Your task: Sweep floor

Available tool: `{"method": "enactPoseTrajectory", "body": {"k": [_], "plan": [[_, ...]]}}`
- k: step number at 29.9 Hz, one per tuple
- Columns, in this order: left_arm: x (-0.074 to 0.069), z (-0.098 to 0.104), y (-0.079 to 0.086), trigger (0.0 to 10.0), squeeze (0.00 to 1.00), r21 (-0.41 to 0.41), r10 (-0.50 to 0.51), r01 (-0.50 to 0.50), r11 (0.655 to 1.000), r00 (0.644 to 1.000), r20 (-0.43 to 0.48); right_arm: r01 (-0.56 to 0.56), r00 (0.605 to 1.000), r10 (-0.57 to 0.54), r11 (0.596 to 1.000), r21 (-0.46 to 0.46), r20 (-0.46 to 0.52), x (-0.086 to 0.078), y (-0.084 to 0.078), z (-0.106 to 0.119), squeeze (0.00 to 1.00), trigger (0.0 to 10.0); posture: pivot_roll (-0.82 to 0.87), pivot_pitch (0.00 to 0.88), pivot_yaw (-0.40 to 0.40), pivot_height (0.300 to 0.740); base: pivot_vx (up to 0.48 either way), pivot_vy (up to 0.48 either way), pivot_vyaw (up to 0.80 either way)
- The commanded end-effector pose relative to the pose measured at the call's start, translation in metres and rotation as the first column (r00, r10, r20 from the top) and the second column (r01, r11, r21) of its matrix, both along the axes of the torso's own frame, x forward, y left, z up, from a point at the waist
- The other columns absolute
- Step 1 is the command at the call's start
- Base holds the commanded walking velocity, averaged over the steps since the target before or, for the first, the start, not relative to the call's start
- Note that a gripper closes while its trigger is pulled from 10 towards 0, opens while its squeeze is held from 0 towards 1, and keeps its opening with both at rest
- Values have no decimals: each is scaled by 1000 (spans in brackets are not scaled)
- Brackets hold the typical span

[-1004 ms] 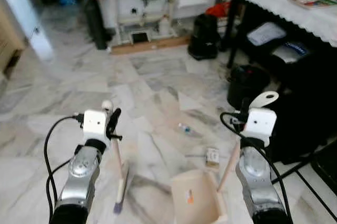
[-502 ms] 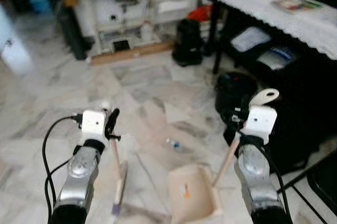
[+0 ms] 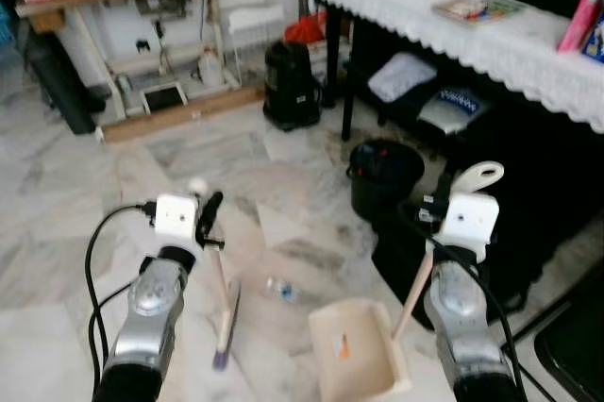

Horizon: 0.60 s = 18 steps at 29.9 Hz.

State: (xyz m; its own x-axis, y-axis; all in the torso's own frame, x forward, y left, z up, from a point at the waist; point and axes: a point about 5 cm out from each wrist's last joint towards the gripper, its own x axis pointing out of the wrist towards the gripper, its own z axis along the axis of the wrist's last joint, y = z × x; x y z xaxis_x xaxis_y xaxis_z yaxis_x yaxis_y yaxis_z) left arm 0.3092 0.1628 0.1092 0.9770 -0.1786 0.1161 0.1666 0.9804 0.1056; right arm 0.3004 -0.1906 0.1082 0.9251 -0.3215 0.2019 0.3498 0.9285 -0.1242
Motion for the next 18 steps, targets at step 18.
{"method": "enactPoseTrajectory", "body": {"k": [18], "plan": [[3,14,10,10000,0,7,27,-27,1000,998,63,22,999,-20,999,-39,47,-1,-3,12,0,10000,-103,0,32,740,253,0,0]]}}
